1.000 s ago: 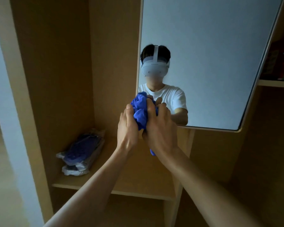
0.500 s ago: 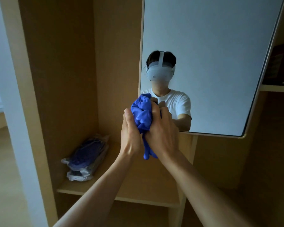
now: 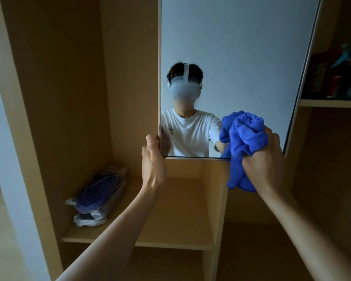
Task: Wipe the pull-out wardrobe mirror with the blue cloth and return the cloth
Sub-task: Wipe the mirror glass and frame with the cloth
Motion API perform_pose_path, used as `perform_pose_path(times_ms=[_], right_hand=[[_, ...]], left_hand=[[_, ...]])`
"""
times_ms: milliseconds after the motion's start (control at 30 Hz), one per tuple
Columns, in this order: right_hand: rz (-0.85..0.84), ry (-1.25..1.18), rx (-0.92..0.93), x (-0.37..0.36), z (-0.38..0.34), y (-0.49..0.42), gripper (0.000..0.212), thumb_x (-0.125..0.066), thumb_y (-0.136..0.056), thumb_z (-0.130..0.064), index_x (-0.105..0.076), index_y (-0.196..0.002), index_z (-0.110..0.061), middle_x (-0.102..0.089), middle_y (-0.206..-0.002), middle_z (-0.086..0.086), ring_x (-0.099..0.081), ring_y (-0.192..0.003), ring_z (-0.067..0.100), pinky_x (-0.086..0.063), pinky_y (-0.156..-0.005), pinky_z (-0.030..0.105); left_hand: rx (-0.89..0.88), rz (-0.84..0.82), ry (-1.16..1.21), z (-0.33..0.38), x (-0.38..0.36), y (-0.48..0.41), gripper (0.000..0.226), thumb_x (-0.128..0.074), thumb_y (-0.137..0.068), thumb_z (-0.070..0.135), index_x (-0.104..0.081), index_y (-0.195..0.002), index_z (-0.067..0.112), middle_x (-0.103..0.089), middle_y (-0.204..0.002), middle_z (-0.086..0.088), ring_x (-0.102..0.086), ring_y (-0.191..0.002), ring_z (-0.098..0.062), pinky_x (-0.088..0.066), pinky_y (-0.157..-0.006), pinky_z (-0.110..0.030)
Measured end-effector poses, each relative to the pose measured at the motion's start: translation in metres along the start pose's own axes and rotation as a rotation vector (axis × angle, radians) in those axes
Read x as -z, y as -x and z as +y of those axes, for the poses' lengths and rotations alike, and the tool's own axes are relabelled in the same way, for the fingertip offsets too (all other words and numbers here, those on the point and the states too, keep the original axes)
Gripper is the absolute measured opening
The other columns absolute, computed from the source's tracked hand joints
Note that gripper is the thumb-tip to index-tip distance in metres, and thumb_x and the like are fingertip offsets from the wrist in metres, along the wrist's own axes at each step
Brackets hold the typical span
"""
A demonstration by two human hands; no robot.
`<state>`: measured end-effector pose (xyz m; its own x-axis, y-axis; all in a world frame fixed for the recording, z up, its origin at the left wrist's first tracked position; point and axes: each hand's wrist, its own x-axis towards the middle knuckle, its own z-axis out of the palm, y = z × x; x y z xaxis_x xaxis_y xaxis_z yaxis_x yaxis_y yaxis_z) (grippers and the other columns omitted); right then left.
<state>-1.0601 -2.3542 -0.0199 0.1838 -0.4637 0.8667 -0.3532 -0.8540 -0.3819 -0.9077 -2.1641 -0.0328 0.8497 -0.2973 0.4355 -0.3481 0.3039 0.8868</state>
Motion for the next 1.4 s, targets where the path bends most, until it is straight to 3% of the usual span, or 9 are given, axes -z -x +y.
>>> perform_pose_path(times_ms=[100, 233, 433, 567, 833, 1000, 1100, 1200, 1400], right_hand=[[0.01, 0.085, 0.013, 0.012, 0.025, -0.008, 0.042, -0.057, -0.087, -0.03, -0.055, -0.125, -0.012, -0.059, -0.107, 0.012, -0.062, -0.087, 0.03, -0.043, -0.062, 0.03], [0.043, 0.151, 0.02, 0.021, 0.041, -0.012, 0.047, -0.065, -0.081, -0.016, -0.048, -0.124, -0.017, -0.057, -0.108, 0.014, -0.063, -0.081, 0.037, -0.042, -0.058, 0.031], [0.076, 0.125, 0.04, 0.02, 0.036, -0.012, 0.041, -0.061, -0.079, -0.022, -0.049, -0.117, -0.022, -0.053, -0.096, -0.002, -0.058, -0.069, 0.023, -0.05, -0.054, 0.033], [0.05, 0.152, 0.148, 0.018, 0.023, -0.009, 0.036, -0.062, -0.073, -0.014, -0.049, -0.105, -0.021, -0.055, -0.082, 0.002, -0.054, -0.062, 0.021, -0.05, -0.052, 0.032], [-0.104, 0.281, 0.164, 0.007, -0.017, 0.019, 0.048, -0.061, -0.089, -0.023, -0.052, -0.135, -0.013, -0.056, -0.107, 0.013, -0.055, -0.095, 0.034, -0.049, -0.056, 0.038], [-0.069, 0.306, 0.366, -0.013, -0.043, 0.033, 0.036, -0.068, -0.086, -0.014, -0.063, -0.121, -0.007, -0.059, -0.101, 0.02, -0.056, -0.086, 0.039, -0.049, -0.058, 0.043], [-0.164, 0.346, 0.43, -0.021, -0.066, 0.036, 0.036, -0.068, -0.083, -0.013, -0.062, -0.119, -0.011, -0.059, -0.103, 0.017, -0.055, -0.092, 0.038, -0.048, -0.063, 0.042], [-0.317, 0.381, 0.48, -0.027, -0.089, 0.038, 0.043, -0.068, -0.077, -0.012, -0.057, -0.119, -0.014, -0.057, -0.113, 0.019, -0.054, -0.099, 0.039, -0.049, -0.067, 0.046], [-0.47, 0.415, 0.536, -0.035, -0.125, 0.04, 0.056, -0.07, -0.082, -0.019, -0.048, -0.133, -0.02, -0.04, -0.145, 0.02, -0.044, -0.124, 0.041, -0.048, -0.086, 0.05]], left_hand=[[0.022, -0.033, -0.009, -0.002, 0.002, 0.002, 0.071, -0.017, -0.086, 0.074, -0.059, -0.132, 0.039, -0.05, -0.148, -0.004, -0.039, -0.143, -0.022, -0.03, -0.12, -0.05], [0.01, -0.12, -0.081, -0.007, 0.017, 0.002, 0.048, -0.042, -0.096, 0.038, -0.052, -0.143, 0.032, -0.053, -0.125, 0.022, -0.049, -0.13, -0.011, -0.035, -0.114, -0.036], [0.03, -0.232, -0.122, -0.021, 0.034, 0.007, 0.057, -0.046, -0.096, -0.001, -0.049, -0.148, 0.021, -0.055, -0.147, 0.005, -0.048, -0.136, -0.004, -0.037, -0.117, -0.036], [0.048, -0.188, -0.096, -0.024, 0.03, 0.011, 0.061, -0.049, -0.094, 0.001, -0.046, -0.149, 0.028, -0.055, -0.143, 0.009, -0.049, -0.134, -0.005, -0.042, -0.111, -0.036], [0.076, -0.126, -0.086, -0.022, 0.027, 0.008, 0.066, -0.049, -0.096, 0.003, -0.03, -0.157, 0.022, -0.053, -0.138, 0.012, -0.054, -0.122, -0.006, -0.044, -0.106, -0.033], [0.11, -0.12, -0.022, -0.013, 0.032, 0.004, 0.08, -0.047, -0.076, 0.031, -0.035, -0.154, 0.018, -0.059, -0.134, 0.002, -0.054, -0.127, -0.019, -0.039, -0.113, -0.041], [0.113, -0.083, 0.009, -0.011, 0.032, 0.002, 0.069, -0.042, -0.084, 0.044, -0.042, -0.148, 0.02, -0.064, -0.117, 0.004, -0.058, -0.112, -0.018, -0.046, -0.101, -0.035], [0.11, -0.04, 0.009, -0.013, 0.03, 0.0, 0.051, -0.028, -0.108, 0.044, -0.044, -0.148, 0.017, -0.065, -0.118, 0.005, -0.059, -0.106, -0.018, -0.046, -0.098, -0.033], [0.119, -0.069, 0.018, -0.01, 0.028, 0.002, 0.059, -0.019, -0.107, 0.055, -0.048, -0.144, 0.021, -0.064, -0.124, 0.005, -0.063, -0.112, -0.011, -0.045, -0.105, -0.036]])
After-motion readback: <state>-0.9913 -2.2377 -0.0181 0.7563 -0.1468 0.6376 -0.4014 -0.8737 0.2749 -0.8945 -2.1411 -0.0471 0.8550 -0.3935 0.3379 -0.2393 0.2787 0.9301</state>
